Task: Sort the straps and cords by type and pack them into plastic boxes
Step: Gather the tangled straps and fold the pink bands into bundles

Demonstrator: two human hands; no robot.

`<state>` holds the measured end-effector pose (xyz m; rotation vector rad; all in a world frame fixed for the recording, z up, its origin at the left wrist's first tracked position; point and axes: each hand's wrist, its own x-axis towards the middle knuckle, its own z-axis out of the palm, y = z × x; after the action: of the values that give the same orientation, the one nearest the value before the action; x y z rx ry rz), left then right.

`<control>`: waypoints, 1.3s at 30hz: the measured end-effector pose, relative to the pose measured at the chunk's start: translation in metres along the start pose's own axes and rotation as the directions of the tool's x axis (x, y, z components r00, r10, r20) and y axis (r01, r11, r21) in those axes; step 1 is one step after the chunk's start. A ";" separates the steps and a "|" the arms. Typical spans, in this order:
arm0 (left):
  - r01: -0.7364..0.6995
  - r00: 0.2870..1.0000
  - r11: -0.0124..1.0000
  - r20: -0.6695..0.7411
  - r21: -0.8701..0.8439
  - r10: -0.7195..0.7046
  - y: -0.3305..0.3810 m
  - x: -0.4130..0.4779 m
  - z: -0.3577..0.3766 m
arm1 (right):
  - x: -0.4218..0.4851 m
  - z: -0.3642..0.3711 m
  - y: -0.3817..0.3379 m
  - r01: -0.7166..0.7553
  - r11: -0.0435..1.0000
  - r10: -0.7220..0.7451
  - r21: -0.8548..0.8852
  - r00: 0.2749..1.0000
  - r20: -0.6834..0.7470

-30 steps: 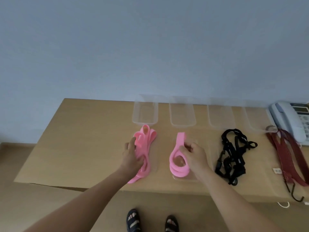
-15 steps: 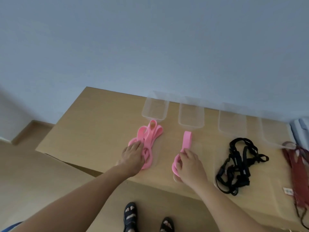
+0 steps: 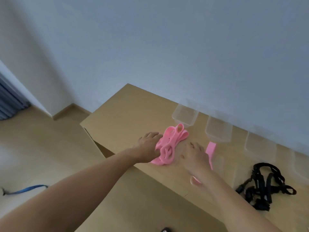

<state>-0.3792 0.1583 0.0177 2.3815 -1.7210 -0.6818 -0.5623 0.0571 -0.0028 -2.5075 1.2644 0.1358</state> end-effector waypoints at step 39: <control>0.238 0.019 -0.240 0.251 -0.941 -0.968 -0.545 -0.542 0.123 | -0.113 0.348 -0.748 0.816 0.442 -0.767 0.373 0.128 0.629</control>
<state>-0.0931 0.8671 -0.1320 1.9019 0.7871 -0.3797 -0.0135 0.6720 -0.1201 -2.3395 -0.5251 0.8307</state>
